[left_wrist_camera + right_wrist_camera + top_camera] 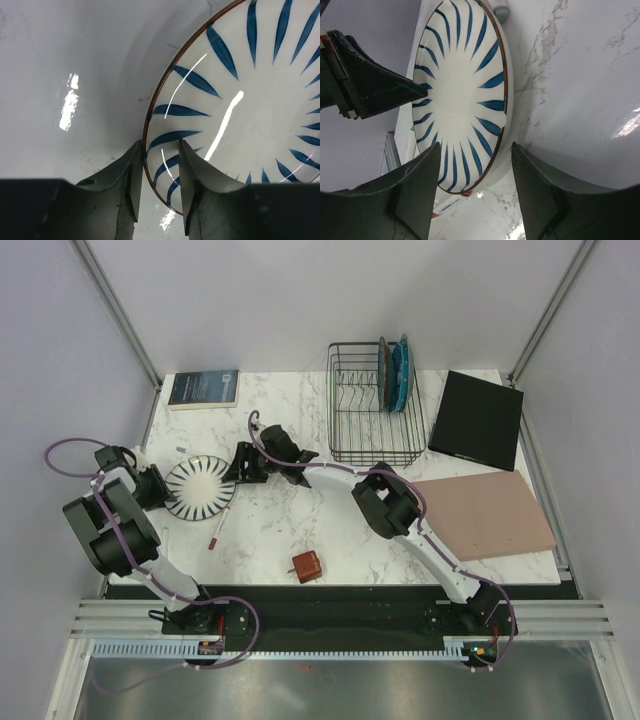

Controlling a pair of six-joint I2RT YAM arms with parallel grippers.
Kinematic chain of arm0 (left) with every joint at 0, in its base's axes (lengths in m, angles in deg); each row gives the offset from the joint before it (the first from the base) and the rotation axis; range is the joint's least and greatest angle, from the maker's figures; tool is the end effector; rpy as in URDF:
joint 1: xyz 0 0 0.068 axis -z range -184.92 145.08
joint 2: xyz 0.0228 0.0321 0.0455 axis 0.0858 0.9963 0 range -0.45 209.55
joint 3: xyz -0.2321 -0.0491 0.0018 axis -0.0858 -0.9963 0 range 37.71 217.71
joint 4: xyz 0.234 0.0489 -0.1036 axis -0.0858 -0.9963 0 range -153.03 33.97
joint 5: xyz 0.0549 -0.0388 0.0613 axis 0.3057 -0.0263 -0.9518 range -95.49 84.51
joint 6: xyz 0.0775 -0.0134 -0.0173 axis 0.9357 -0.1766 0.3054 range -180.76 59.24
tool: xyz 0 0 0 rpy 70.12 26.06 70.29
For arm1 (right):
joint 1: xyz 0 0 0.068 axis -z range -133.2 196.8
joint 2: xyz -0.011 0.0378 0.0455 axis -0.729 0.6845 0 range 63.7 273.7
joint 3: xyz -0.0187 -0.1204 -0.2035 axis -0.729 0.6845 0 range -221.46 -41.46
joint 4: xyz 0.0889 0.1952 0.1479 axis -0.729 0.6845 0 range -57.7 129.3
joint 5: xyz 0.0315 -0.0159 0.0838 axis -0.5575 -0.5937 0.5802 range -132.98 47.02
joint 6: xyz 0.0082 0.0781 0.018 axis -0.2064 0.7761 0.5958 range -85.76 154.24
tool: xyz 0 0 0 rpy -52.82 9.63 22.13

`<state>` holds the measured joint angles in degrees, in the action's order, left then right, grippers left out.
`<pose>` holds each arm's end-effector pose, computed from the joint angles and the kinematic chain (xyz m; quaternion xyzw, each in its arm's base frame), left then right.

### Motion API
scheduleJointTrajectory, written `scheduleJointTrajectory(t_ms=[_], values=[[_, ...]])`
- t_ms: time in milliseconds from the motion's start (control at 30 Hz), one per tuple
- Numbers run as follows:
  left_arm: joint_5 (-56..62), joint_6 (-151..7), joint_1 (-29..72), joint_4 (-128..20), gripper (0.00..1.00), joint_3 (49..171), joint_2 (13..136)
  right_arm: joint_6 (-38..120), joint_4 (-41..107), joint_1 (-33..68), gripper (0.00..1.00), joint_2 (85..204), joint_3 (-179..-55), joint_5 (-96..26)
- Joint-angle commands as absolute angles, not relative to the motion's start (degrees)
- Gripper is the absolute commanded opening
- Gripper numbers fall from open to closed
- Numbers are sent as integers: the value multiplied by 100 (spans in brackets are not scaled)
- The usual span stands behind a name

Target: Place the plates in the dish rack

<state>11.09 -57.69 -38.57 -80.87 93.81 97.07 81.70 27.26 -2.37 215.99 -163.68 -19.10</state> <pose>0.2850 0.1657 0.0933 -0.2268 0.9419 -0.0698 0.2376 0.3624 0.4627 0.0904 -0.1234 0.8236 0.5085 0.2191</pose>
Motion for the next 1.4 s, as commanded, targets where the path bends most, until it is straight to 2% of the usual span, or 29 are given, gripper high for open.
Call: scheduleJointTrajectory(t_ms=[0,400,567,800,867,900,967,1000,1067,1100,1133,1200,1367], values=[[1227,-5795,-3569,-7870,38,9414,9940,8836,2598,-391,66,21961,-16232,-1609],[1297,-5795,-3015,-7897,31,9396,10151,10613,682,-496,65,22225,-15757,-1011],[1270,-5759,-2795,-7967,29,9432,10230,10727,663,-505,61,22199,-15792,-1256],[1244,-5689,-2777,-8231,27,9546,10291,10447,654,-488,43,22120,-16064,-1775],[1305,-5689,-2769,-8318,27,9555,10300,10393,820,-488,49,22076,-16221,-2003],[1323,-5689,-2769,-8336,27,9563,10300,10350,848,-488,59,22093,-16292,-2047],[1358,-5698,-2760,-8380,27,9555,10309,10375,726,-488,61,22164,-16406,-2109],[1358,-5707,-2760,-8380,27,9563,10318,10376,699,-496,47,22181,-16425,-2127],[1367,-5698,-2760,-8389,27,9572,10335,10201,969,-505,28,22217,-16538,-2171],[1358,-5698,-2760,-8398,27,9572,10327,10165,1032,-505,11,22208,-16530,-2232],[1358,-5698,-2760,-8389,28,9572,10318,10139,1067,-497,4,22173,-16504,-2241],[1288,-5724,-2760,-8380,33,9546,10265,10121,1173,-462,0,22111,-16408,-2259],[1060,-5786,-2813,-8240,46,9449,9993,9990,1225,-313,0,21839,-16074,-2189]])
